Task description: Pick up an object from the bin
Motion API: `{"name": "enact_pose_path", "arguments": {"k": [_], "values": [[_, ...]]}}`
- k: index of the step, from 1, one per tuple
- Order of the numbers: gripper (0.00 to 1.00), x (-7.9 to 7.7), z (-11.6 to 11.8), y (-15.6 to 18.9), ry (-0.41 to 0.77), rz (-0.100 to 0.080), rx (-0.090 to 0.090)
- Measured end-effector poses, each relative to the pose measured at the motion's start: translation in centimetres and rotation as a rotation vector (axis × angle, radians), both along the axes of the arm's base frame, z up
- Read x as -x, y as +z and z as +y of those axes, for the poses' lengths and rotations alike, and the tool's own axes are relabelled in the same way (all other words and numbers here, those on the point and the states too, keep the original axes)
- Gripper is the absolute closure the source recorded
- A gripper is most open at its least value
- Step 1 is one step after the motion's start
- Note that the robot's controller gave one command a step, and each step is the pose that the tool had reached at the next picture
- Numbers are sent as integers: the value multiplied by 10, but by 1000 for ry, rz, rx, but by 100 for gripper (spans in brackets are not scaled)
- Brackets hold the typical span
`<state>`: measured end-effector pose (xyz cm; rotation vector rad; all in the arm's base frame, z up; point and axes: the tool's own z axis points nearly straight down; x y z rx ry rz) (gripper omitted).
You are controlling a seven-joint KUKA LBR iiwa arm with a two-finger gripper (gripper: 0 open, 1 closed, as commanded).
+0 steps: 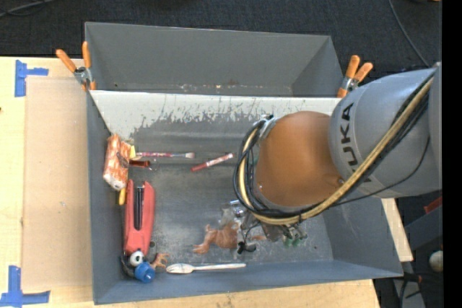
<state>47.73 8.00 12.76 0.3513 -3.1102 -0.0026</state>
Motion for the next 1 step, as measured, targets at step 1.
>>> {"name": "enact_pose_path", "arguments": {"k": [1], "values": [[100,-4,-9,91,20,0,0]]}}
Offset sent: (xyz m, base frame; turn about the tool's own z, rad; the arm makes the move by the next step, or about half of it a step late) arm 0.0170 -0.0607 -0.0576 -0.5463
